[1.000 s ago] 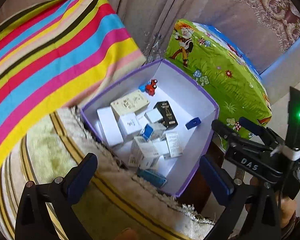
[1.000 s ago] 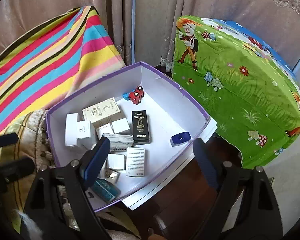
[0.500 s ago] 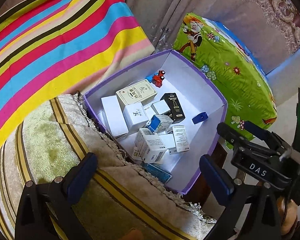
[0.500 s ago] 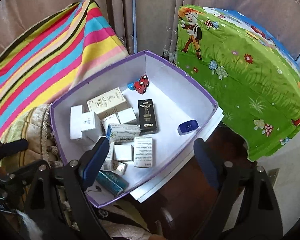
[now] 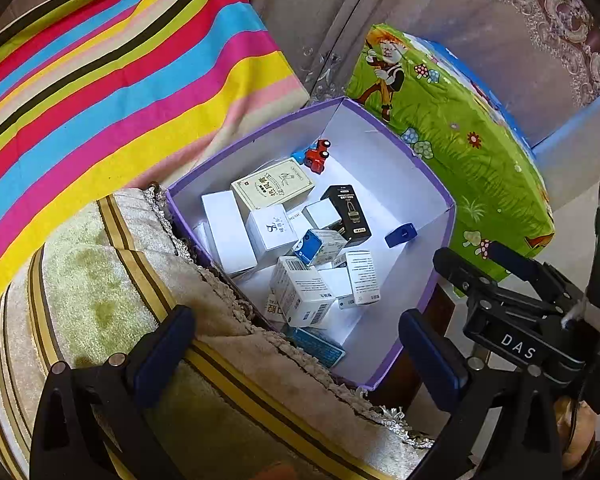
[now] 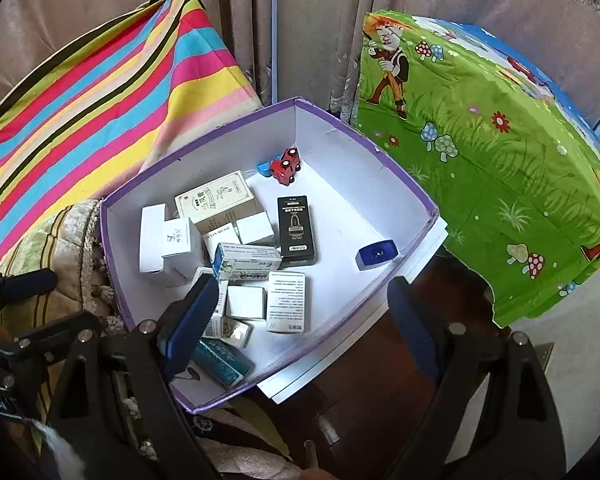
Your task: Organize rigid objects
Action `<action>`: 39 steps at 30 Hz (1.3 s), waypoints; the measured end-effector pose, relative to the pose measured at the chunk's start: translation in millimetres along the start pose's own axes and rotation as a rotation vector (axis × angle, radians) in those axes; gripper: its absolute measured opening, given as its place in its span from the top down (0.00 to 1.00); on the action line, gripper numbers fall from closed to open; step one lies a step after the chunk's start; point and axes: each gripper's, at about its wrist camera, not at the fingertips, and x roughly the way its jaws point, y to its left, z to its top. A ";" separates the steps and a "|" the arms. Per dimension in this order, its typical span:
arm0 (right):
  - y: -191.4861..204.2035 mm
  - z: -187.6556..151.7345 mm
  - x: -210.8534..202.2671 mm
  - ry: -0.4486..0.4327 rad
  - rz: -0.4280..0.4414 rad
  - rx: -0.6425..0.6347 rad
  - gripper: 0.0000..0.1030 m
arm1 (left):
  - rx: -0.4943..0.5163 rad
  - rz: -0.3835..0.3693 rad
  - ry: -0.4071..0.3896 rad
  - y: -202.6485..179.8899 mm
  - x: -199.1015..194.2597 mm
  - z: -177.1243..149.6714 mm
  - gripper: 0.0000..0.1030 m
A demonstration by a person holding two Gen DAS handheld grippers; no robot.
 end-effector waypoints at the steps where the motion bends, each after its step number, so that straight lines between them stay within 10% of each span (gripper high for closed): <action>1: -0.4 0.7 0.2 0.001 0.001 0.000 0.15 | 0.000 -0.001 0.000 -0.1 0.1 0.0 0.00; 39: -1.2 4.7 -1.3 -0.011 -0.005 -0.008 0.15 | -0.005 -0.011 -0.028 1.3 -2.8 1.4 0.00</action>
